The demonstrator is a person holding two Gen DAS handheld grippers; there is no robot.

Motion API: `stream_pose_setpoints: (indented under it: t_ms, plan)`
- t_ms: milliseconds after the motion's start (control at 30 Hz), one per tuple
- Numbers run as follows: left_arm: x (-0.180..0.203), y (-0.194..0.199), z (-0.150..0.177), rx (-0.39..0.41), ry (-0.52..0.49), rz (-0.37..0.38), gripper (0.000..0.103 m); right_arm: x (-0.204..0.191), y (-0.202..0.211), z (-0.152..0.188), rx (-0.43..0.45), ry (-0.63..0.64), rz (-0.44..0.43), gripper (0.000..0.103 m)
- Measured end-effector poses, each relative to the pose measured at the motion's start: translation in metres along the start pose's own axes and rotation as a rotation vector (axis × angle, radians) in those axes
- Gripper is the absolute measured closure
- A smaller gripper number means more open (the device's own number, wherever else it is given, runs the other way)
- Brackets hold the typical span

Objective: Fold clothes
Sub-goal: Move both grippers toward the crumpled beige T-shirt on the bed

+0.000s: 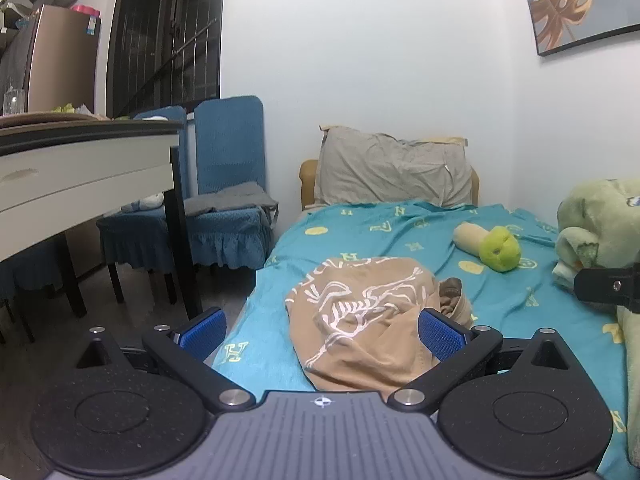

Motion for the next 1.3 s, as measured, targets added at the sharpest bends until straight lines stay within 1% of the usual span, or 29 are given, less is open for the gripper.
stream_pose_setpoints:
  t_ms: [133, 267, 333, 433, 600, 667, 833, 967, 1067, 1133, 1167, 1233, 1300]
  plan:
    - [0.004, -0.004, 0.004, -0.002, 0.024, -0.013, 0.0, 0.0, 0.001, -0.001, 0.0, -0.008, 0.005, 0.0]
    - [0.011, -0.008, 0.008, -0.014, -0.001, -0.014, 0.0, 0.003, 0.002, -0.004, 0.012, -0.022, 0.001, 0.0]
    - [0.014, -0.008, 0.01, -0.011, -0.014, 0.006, 0.0, 0.005, 0.005, -0.004, 0.047, -0.026, 0.004, 0.0]
    - [0.015, -0.009, 0.011, -0.014, -0.021, 0.011, 0.0, 0.006, 0.008, -0.005, 0.095, -0.028, 0.006, 0.0]
    - [0.011, -0.013, 0.013, -0.036, -0.007, 0.019, 0.0, 0.005, 0.011, -0.006, 0.132, -0.013, -0.001, 0.0]
    - [0.011, -0.015, 0.014, -0.041, -0.002, 0.021, 0.0, 0.006, 0.011, -0.007, 0.127, -0.024, -0.013, 0.0]
    - [0.016, -0.02, 0.017, -0.064, -0.029, 0.041, 0.0, 0.008, 0.008, -0.009, 0.093, -0.008, 0.003, 0.0]
    - [0.024, -0.026, 0.018, -0.085, -0.05, 0.087, 0.0, 0.01, 0.007, -0.007, 0.071, -0.015, -0.003, 0.0]
    - [0.033, -0.037, 0.022, -0.128, -0.074, 0.133, 0.001, 0.016, 0.005, -0.01, 0.06, -0.031, 0.018, 0.0]
    - [0.042, -0.05, 0.027, -0.182, -0.099, 0.173, 0.002, 0.024, 0.001, -0.014, 0.054, -0.041, 0.041, 0.0]
    - [0.048, -0.059, 0.032, -0.225, -0.122, 0.203, 0.003, 0.032, -0.001, -0.017, 0.055, -0.064, 0.065, 0.0]
    - [0.065, -0.076, 0.044, -0.306, -0.192, 0.248, 0.009, 0.051, -0.006, -0.023, 0.054, -0.126, 0.111, 0.0]
    - [0.078, -0.093, 0.055, -0.358, -0.269, 0.264, 0.011, 0.068, -0.012, -0.028, 0.044, -0.173, 0.13, 0.0]
Point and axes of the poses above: each gripper's, at about its wrist camera, not at the fingertips, and y roughly against the way its jaws point, x to its right, z to its underside, the point moved 3 cm from there along -y, roughly the way its jaws point, and after that the axes turned 9 degrees about z, right-handed, at the moved point
